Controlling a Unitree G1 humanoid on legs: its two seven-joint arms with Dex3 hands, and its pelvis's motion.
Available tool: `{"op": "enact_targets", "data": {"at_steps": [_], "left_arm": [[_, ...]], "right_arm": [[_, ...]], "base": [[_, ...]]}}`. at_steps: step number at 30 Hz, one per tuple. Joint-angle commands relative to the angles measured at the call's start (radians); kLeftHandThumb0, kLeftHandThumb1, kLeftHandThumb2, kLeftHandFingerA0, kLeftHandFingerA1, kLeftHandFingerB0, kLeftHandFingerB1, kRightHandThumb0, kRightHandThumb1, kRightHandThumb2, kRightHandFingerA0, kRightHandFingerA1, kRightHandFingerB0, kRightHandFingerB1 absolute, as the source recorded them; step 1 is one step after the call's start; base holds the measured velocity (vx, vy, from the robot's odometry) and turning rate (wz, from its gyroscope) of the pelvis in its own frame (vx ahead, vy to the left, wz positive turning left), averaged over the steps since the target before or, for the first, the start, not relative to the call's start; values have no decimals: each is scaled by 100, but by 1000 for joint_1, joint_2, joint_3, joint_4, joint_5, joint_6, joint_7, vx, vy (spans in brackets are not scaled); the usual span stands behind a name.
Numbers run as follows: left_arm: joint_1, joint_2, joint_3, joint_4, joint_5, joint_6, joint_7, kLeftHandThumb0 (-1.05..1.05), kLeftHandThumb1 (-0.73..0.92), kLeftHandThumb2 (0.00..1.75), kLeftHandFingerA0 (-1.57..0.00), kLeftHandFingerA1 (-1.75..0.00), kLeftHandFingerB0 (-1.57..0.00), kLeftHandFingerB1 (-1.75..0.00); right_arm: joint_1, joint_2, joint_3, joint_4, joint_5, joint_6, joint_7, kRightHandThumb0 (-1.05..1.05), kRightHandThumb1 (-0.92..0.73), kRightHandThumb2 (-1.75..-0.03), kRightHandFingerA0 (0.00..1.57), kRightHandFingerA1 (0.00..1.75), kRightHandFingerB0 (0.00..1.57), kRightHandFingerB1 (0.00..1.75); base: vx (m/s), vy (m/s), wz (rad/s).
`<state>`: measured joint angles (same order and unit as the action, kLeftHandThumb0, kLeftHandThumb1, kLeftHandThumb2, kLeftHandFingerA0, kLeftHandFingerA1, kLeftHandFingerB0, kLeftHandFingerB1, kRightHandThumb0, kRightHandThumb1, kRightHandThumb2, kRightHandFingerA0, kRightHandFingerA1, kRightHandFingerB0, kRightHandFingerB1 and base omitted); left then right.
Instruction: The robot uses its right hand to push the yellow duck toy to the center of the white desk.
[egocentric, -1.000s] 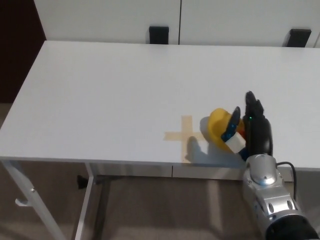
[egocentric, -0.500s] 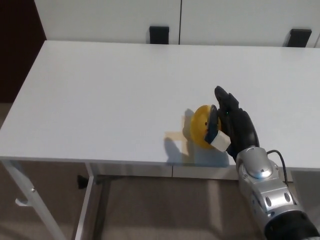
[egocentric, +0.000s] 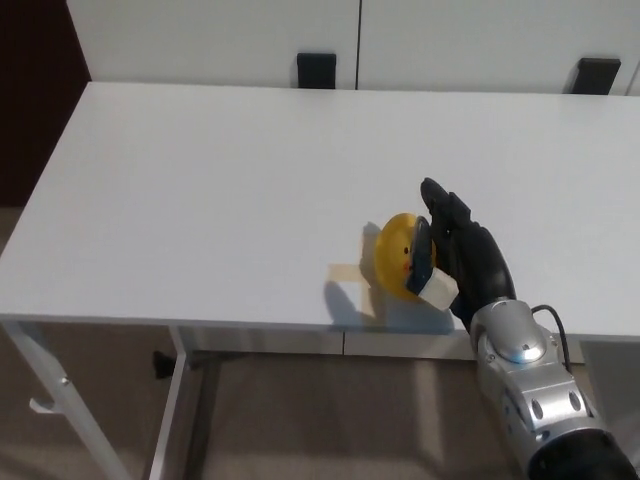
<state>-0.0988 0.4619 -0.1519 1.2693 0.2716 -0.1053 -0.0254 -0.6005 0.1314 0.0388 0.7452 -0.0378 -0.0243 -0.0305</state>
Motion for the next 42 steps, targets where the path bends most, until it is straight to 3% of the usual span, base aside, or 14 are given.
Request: {"op": "enact_targets", "data": {"at_steps": [1, 5, 15, 29, 30, 33, 34, 36, 37, 39, 42], "left_arm": [[2, 14, -1, 1, 9, -13, -3, -19, 69, 61, -75, -56, -76, -50], [5, 17, -1, 5, 9, -25, -8, -19, 68, 61, -74, -53, -78, -50], [3, 15, -6, 8, 13, -16, -6, -17, 68, 61, -72, -52, -79, -51], [3, 8, -9, 20, 13, -10, -5, -22, 67, 61, -73, -52, -76, -50], [3, 8, -10, 20, 13, -8, -6, -23, 68, 60, -73, -60, -81, -52], [2, 9, -10, 20, 12, -5, -7, -23, 68, 60, -73, -60, -81, -52], [3, 9, -10, 17, 12, -7, -6, -20, 70, 61, -72, -55, -77, -50], [4, 9, -11, 16, 12, -8, -6, -20, 70, 61, -72, -55, -77, -50], [4, 7, -9, 17, 9, -5, -4, -18, 67, 60, -71, -49, -75, -49], [4, 5, -5, 19, 5, -1, -4, -19, 67, 60, -70, -49, -77, -50], [11, 5, -5, 17, 4, -6, -6, -22, 66, 60, -71, -55, -76, -50]], "right_arm": [[38, 25, 27, -2, -10, 31, 10, -105, -87, -125, 0, 10, 0, 2], [41, 48, 31, -3, 1, 33, 7, -98, -80, -121, 0, 12, 0, 6], [42, 75, 20, 16, 23, 21, 24, -105, -84, -122, 0, 7, 0, 0], [67, 19, 25, -16, 2, -13, 38, -105, -88, -124, 0, 8, 0, 1], [70, 9, 25, -18, -4, -25, 32, -96, -92, -89, 0, 0, 0, 0], [73, 0, 28, -22, -12, -36, 23, -96, -92, -89, 0, 0, 0, 0], [75, -20, 34, -43, -45, -22, -21, -99, -92, -76, 0, 0, 0, 0], [76, -35, 38, -58, -71, -11, -53, -99, -92, -76, 0, 0, 0, 0], [77, -87, 52, -83, -157, -18, -152, -96, -92, -83, 0, 0, 0, 0], [82, -158, 63, -130, -268, -26, -275, -103, -92, -79, 0, 0, 0, 0], [102, -218, 57, -204, -324, -30, -327, -105, -92, -79, 0, 0, 0, 0]], "base": [[0, 0, 0], [0, 0, 0], [0, 0, 0], [0, 0, 0], [0, 0, 0], [0, 0, 0], [0, 0, 0], [0, 0, 0], [0, 0, 0], [0, 0, 0], [0, 0, 0]]}}
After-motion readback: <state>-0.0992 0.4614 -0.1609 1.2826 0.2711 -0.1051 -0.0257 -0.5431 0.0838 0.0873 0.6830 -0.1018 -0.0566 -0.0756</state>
